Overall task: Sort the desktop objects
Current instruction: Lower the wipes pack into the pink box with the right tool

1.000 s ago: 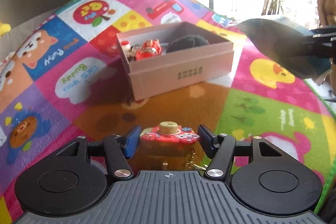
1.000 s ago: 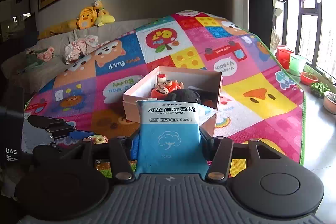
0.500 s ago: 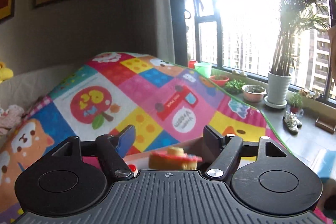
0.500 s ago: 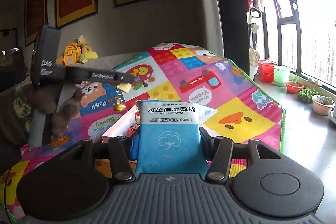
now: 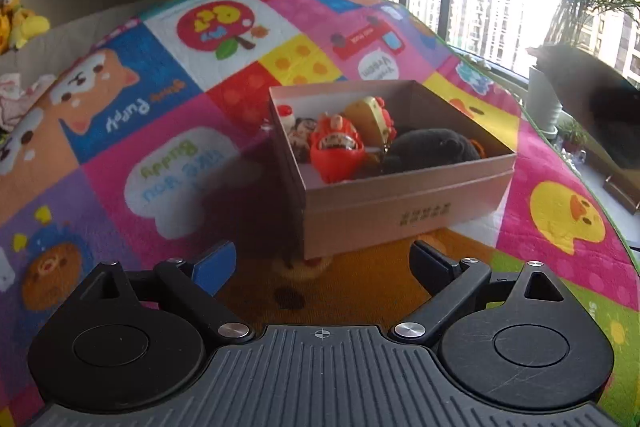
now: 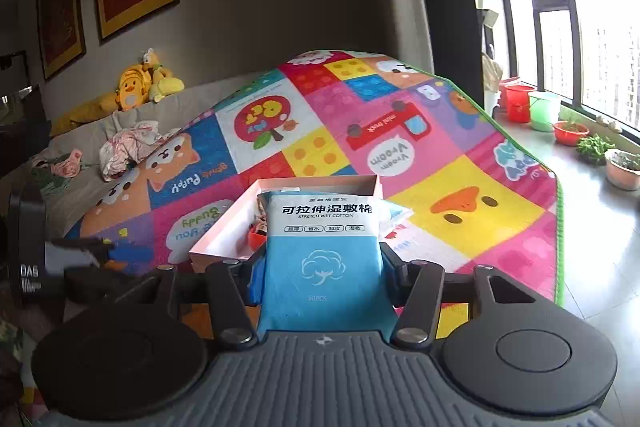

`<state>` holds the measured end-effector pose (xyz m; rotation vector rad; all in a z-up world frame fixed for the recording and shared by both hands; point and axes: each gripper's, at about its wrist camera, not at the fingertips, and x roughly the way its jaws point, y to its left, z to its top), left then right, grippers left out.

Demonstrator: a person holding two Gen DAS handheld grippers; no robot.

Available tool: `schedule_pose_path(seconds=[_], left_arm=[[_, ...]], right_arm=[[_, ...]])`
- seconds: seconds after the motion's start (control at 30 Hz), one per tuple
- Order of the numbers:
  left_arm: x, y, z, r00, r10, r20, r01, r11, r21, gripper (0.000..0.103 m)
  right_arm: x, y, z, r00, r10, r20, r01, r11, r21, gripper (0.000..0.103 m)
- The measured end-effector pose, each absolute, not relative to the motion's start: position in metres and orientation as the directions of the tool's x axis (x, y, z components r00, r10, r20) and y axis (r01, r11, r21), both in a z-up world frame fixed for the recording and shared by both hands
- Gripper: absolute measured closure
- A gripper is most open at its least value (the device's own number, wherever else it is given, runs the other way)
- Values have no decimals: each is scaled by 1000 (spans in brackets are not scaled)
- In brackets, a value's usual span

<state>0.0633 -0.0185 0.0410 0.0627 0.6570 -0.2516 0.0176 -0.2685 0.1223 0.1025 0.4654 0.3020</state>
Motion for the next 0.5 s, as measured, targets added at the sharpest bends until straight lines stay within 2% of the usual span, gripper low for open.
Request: schedule_pose_path(seconds=[0.13, 0.2, 0.27, 0.4, 0.5], left_arm=[[42, -11, 40, 771, -244, -588, 264, 963, -54, 3], [36, -7, 43, 777, -261, -573, 269, 960, -73, 2], [34, -1, 43, 781, -266, -564, 261, 961, -92, 2], [29, 12, 38, 782, -266, -564, 236, 963, -127, 2], [29, 23, 34, 781, -265, -566, 212, 964, -159, 1]], right_arm=[[66, -241, 139, 789, 399, -467, -335, 917, 219, 50], [101, -229, 139, 764, 400, -506, -315, 916, 248, 50], [133, -216, 134, 777, 326, -538, -256, 945, 204, 50], [194, -186, 106, 816, 32, -577, -110, 989, -100, 50], [227, -178, 81, 764, -38, -644, -94, 981, -169, 50]])
